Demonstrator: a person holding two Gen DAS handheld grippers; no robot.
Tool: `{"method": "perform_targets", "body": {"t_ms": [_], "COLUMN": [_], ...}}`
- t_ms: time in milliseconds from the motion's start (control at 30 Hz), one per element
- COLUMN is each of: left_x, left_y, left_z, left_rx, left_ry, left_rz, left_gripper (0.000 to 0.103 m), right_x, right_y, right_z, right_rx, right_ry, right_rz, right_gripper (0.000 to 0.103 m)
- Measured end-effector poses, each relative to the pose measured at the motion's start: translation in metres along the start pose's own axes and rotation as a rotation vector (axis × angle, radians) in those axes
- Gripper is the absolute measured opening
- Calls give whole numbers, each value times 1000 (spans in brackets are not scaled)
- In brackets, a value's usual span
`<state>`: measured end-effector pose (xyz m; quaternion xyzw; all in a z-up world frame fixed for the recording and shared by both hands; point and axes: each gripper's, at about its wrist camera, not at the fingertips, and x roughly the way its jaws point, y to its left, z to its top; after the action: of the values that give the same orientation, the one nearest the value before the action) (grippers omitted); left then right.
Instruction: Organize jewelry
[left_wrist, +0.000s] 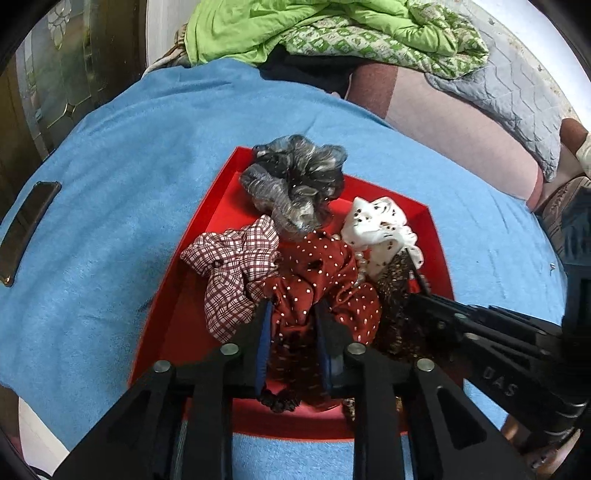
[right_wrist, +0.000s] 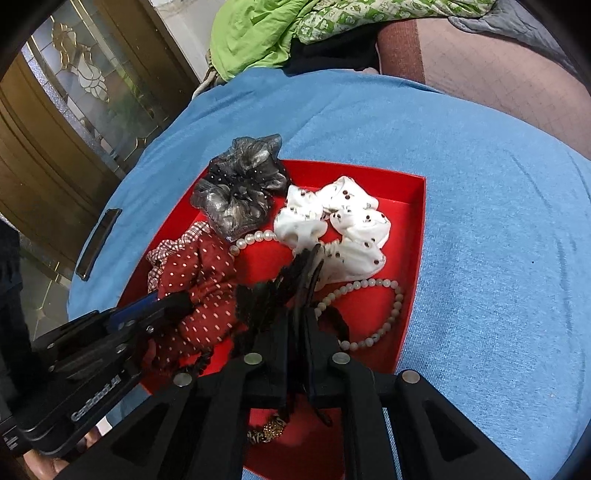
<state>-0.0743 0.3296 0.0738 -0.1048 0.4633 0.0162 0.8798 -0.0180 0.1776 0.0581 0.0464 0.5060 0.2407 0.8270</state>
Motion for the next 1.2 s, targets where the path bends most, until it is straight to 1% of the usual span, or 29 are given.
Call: {"method": "perform_targets", "body": {"t_ms": [100, 167, 233, 300, 333, 533, 667, 767, 833, 900, 1033, 1200], "left_x": [-11, -17, -26, -34, -38, -55, -65, -72, -78, -83, -92, -103], "left_y": [-3, -4, -4, -4, -4, -6, -4, -4, -4, -5, -10, -19], "left_z": [0, 0, -2, -2, -4, -13, -21, -27, -32, -38, -49, -60], "left_rx": [12, 16, 16, 18, 20, 26, 18, 17, 17, 21, 42, 62], "left_ry": [-21, -30, -45, -64, -75, -99, -112, -120, -125, -133, -155, -190], "left_rz": [8, 15, 26, 40, 51, 85, 103, 110, 115, 121, 136, 143], "left_gripper": [27, 27, 31, 38, 39, 43, 53, 54, 56, 61, 63, 64], "right_x": [-5, -9, -14, -20, -24, -45, -57, -67, -74, -81, -91, -100], "right_y": [3, 4, 6, 8, 9, 13, 14, 14, 15, 15, 13, 10], "right_z": [1, 1, 1, 0, 0, -11, -23, -34, -45, -54, -73, -93], "right_rx": [-13, -17, -18, -18, -18, -26, -30, -38, -40, -42, -42, -44], "right_ry": [-14, -22, -30, -41, -47, -77, -93, -106, -117, -126, -138, -143], "right_rz": [-6, -4, 4, 11, 14, 9, -9, -30, -54, -71, -92, -116], "right_gripper": [23, 25, 27, 30, 32, 37, 39, 39, 41, 42, 46, 47]}}
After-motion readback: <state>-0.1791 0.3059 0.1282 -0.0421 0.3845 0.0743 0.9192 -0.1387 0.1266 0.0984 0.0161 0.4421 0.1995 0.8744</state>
